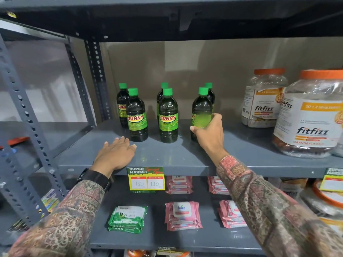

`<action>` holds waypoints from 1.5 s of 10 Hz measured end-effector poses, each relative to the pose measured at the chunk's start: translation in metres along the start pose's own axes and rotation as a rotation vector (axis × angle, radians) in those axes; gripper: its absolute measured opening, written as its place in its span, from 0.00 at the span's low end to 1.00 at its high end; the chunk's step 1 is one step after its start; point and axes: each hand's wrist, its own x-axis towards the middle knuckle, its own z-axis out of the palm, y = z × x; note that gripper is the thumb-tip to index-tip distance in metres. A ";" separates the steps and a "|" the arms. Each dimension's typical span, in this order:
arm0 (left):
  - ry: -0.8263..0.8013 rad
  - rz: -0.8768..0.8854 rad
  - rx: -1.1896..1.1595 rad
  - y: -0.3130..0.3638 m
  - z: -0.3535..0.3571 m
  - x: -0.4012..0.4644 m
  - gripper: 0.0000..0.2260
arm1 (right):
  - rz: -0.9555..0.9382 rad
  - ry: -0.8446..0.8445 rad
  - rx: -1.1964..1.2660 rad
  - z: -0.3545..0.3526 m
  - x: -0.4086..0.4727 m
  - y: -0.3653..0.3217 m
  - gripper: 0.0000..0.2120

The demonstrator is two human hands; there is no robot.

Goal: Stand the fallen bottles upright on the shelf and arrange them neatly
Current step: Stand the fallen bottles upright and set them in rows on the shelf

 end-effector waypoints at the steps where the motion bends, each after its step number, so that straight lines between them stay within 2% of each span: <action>1: -0.003 -0.003 0.000 0.000 0.000 -0.001 0.31 | 0.010 0.000 0.030 0.000 0.001 0.001 0.33; 2: -0.001 -0.003 0.002 0.000 0.000 -0.002 0.31 | 0.001 0.032 -0.051 0.000 -0.002 -0.001 0.42; 4: -0.005 0.000 0.006 0.001 -0.001 -0.002 0.31 | -0.011 -0.030 0.006 -0.001 -0.002 -0.002 0.36; 5: -0.006 -0.001 0.011 0.002 -0.001 -0.003 0.31 | -0.034 0.014 -0.077 -0.001 -0.005 -0.005 0.41; 7: -0.005 0.004 -0.010 0.001 -0.001 -0.003 0.31 | -0.029 -0.058 -0.051 -0.001 -0.005 -0.003 0.34; 10: 0.011 0.007 -0.024 0.000 0.001 0.000 0.31 | -0.036 -0.070 -0.018 0.002 -0.005 -0.003 0.40; 13: 0.011 0.005 -0.013 0.000 0.002 0.001 0.31 | -0.030 -0.128 -0.035 0.002 -0.003 0.001 0.32; 15: 0.014 0.012 -0.021 0.000 0.001 -0.001 0.31 | 0.000 -0.140 0.011 -0.001 -0.005 -0.005 0.32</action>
